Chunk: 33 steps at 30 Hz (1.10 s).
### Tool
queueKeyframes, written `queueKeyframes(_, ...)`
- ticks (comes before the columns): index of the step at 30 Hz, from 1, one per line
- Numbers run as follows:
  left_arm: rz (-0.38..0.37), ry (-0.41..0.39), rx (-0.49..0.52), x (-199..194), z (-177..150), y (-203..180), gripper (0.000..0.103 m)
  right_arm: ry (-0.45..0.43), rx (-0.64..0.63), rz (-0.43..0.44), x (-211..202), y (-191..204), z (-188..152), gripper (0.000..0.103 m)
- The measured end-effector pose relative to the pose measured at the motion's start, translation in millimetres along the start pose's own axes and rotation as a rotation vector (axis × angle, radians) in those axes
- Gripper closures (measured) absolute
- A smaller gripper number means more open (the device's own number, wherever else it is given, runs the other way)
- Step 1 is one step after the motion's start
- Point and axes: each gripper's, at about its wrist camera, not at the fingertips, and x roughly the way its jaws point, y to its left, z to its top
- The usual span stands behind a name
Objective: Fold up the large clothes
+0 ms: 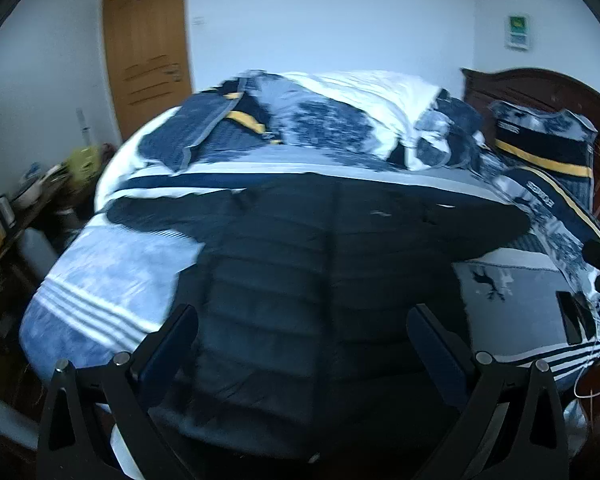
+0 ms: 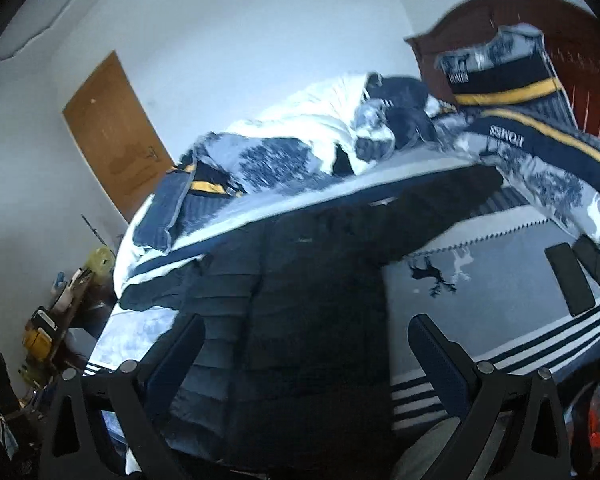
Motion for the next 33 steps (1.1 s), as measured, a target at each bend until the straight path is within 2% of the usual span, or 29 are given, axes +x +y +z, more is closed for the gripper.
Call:
queueKeyframes(4, -0.091, 0.053, 0.043, 40, 27, -41, 0.000, 0.055, 0.091, 0.003, 35, -53, 34, 0.002)
queueKeyframes(6, -0.159, 0.061, 0.026, 58, 41, -60, 0.000, 0.081, 0.107, 0.000, 51, -73, 54, 0.002)
queueKeyframes(7, -0.194, 0.063, 0.012, 71, 49, -73, 0.000, 0.089, 0.108, -0.032, 63, -89, 72, 0.002)
queueKeyframes(11, -0.264, 0.106, -0.031, 115, 62, -108, 0.000, 0.110, 0.165, -0.059, 106, -151, 123, 0.006)
queueKeyframes(13, -0.282, 0.141, -0.046, 139, 60, -121, 0.000, 0.142, 0.213, -0.054, 143, -196, 149, 0.006)
queueKeyframes(16, -0.297, 0.165, -0.051, 170, 48, -134, 0.000, 0.179, 0.279, -0.096, 196, -255, 170, 0.010)
queueKeyframes(18, -0.287, 0.169, -0.025, 184, 39, -138, 0.000, 0.206, 0.376, -0.111, 240, -307, 180, 0.014)
queueKeyframes(19, -0.282, 0.171, -0.020, 187, 36, -137, 0.000, 0.231, 0.447, -0.089, 262, -334, 182, 0.014)
queueKeyframes(20, -0.274, 0.175, -0.020, 192, 32, -136, 0.000, 0.232, 0.521, -0.074, 277, -358, 181, 0.023)
queueKeyframes(21, -0.268, 0.180, -0.022, 195, 28, -135, 0.000, 0.226, 0.596, -0.084, 292, -382, 181, 0.038)
queueKeyframes(22, -0.260, 0.193, -0.020, 201, 24, -133, 0.000, 0.222, 0.630, -0.098, 306, -397, 184, 0.044)
queueKeyframes(25, -0.236, 0.218, -0.023, 215, 17, -129, 0.000, 0.226, 0.637, -0.183, 353, -429, 185, 0.047)
queueKeyframes(28, -0.226, 0.232, -0.034, 227, 13, -124, 0.000, 0.188, 0.708, -0.143, 382, -444, 182, 0.047)
queueKeyframes(29, -0.223, 0.234, -0.036, 229, 12, -123, 0.000, 0.172, 0.690, -0.142, 385, -442, 185, 0.047)
queueKeyframes(30, -0.222, 0.236, -0.037, 230, 11, -122, 0.000, 0.166, 0.639, -0.164, 389, -437, 188, 0.057)
queueKeyframes(31, -0.221, 0.238, -0.037, 229, 10, -120, 0.000, 0.198, 0.574, -0.223, 396, -429, 190, 0.066)
queueKeyframes(32, -0.218, 0.238, -0.038, 228, 9, -118, 0.000, 0.211, 0.560, -0.237, 396, -425, 189, 0.087)
queueKeyframes(33, -0.217, 0.235, -0.042, 226, 8, -116, 0.000, 0.213, 0.565, -0.204, 394, -419, 189, 0.099)
